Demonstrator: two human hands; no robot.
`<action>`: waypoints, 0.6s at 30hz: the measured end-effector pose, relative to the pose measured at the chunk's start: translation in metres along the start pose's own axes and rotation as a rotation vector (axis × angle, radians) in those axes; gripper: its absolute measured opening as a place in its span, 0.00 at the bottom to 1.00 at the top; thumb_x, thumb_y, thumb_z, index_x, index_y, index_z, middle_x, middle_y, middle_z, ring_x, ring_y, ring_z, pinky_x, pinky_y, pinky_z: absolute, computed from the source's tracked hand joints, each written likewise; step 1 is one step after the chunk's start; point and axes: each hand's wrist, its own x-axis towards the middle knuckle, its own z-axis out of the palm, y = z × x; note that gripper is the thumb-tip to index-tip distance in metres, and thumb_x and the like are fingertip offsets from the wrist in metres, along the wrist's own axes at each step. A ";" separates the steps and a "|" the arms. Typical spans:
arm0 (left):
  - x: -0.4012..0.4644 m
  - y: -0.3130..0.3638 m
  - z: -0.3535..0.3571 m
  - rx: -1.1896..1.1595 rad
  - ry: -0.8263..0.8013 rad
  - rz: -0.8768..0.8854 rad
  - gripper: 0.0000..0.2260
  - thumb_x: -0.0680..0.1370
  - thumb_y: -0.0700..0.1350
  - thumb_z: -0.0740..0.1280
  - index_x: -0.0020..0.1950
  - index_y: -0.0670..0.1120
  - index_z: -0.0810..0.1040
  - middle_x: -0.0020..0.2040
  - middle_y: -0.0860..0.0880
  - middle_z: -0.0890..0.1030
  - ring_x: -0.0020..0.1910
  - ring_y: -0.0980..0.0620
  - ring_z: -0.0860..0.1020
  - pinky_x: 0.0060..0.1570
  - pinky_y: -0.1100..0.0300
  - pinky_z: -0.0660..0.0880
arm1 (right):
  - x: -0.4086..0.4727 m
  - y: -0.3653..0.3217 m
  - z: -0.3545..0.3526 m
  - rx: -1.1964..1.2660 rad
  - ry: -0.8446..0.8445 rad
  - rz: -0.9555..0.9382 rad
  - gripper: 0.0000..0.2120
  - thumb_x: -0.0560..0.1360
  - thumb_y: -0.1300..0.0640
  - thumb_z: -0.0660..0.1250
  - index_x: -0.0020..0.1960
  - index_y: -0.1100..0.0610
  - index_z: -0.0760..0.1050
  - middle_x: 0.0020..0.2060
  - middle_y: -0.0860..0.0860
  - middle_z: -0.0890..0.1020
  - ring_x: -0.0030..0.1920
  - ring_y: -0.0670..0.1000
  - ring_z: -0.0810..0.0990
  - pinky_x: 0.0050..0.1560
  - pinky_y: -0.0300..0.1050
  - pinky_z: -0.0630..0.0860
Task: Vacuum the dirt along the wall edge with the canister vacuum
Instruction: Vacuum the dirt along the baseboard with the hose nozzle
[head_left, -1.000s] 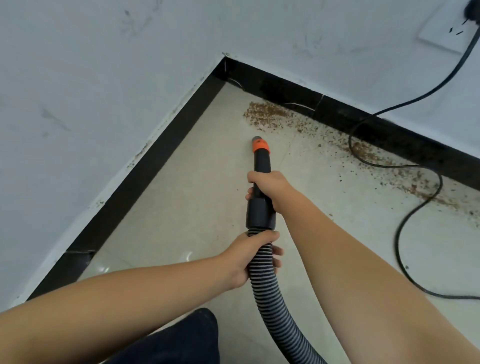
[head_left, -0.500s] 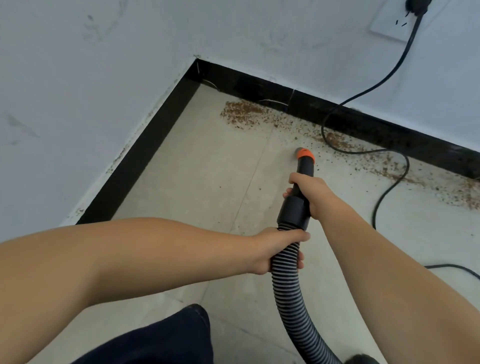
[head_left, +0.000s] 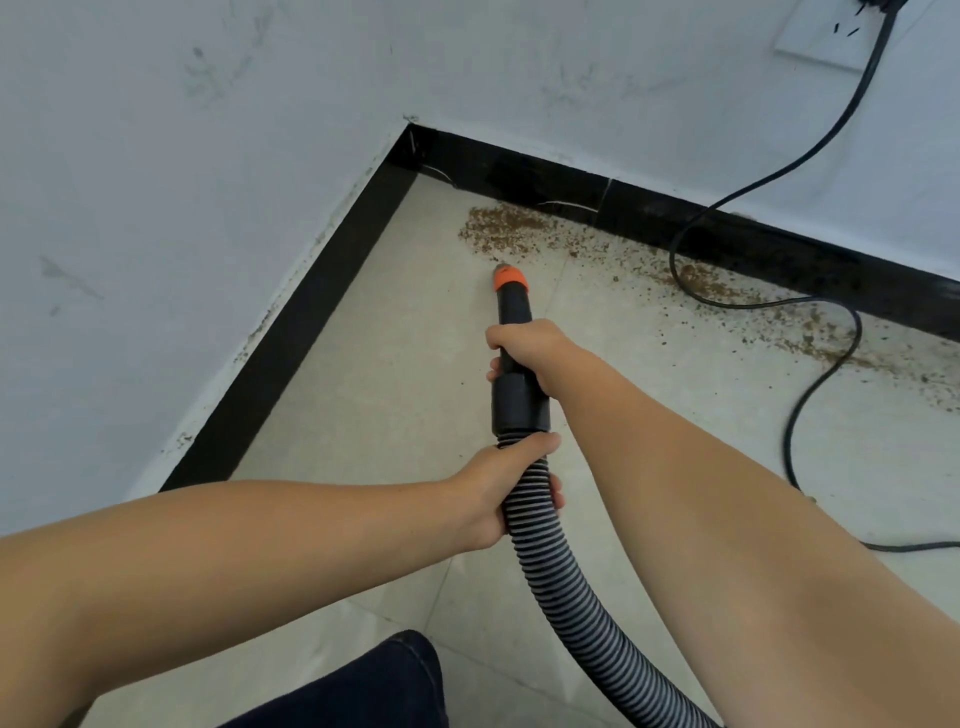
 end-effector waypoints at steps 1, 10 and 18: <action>0.001 0.000 0.004 0.019 -0.005 0.000 0.09 0.76 0.46 0.69 0.44 0.42 0.72 0.30 0.45 0.78 0.28 0.48 0.78 0.35 0.56 0.78 | 0.000 0.001 -0.006 0.007 0.012 -0.001 0.11 0.73 0.63 0.65 0.54 0.62 0.67 0.30 0.56 0.78 0.21 0.50 0.78 0.25 0.39 0.75; 0.004 -0.008 0.063 0.284 -0.062 -0.053 0.10 0.76 0.46 0.70 0.48 0.42 0.72 0.32 0.45 0.79 0.27 0.50 0.79 0.30 0.61 0.78 | -0.017 0.029 -0.087 0.114 0.221 0.050 0.10 0.74 0.65 0.64 0.54 0.62 0.66 0.30 0.56 0.77 0.22 0.50 0.78 0.27 0.41 0.76; 0.012 -0.006 0.044 0.135 -0.001 -0.002 0.09 0.76 0.45 0.70 0.47 0.41 0.72 0.31 0.45 0.78 0.28 0.49 0.77 0.33 0.59 0.78 | 0.000 0.014 -0.053 0.048 0.170 0.010 0.10 0.73 0.66 0.65 0.52 0.63 0.67 0.30 0.57 0.76 0.18 0.50 0.77 0.22 0.40 0.75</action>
